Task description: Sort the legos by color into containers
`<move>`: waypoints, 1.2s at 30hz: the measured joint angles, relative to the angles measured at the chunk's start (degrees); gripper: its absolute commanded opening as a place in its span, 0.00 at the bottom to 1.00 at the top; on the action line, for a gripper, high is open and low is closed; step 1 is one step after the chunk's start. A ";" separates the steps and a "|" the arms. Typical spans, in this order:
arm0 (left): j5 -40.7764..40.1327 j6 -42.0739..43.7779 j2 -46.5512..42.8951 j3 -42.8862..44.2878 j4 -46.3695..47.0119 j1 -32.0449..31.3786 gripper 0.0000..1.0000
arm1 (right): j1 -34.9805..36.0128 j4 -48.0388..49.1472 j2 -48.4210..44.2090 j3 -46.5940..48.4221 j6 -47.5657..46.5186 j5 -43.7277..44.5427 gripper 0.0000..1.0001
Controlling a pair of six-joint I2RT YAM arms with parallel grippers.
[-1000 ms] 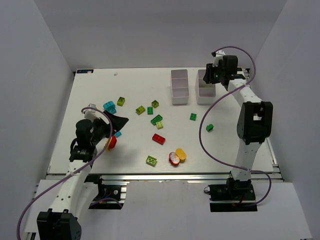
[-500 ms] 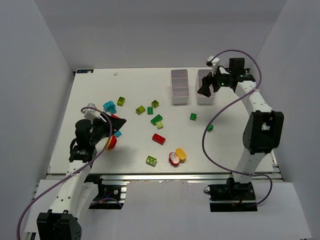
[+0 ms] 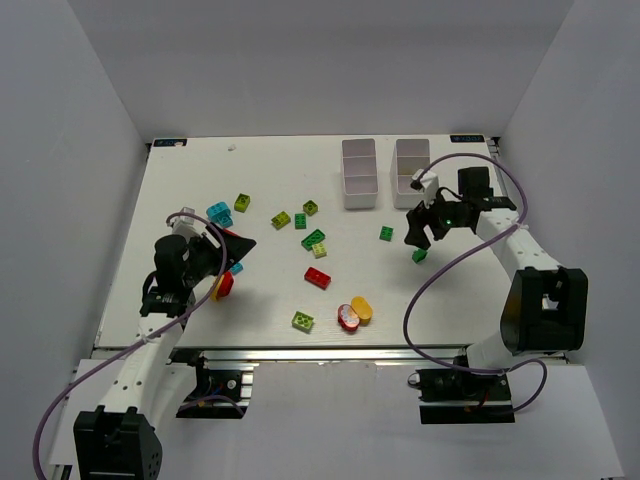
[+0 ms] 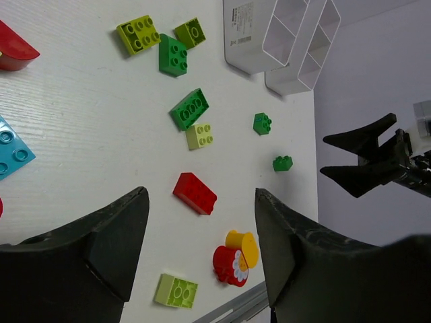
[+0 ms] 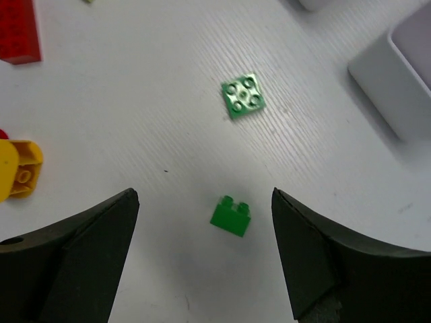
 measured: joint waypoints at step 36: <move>-0.76 -0.72 -3.56 -0.07 -1.73 0.00 0.75 | 5.81 7.52 8.24 -5.31 10.73 24.81 0.00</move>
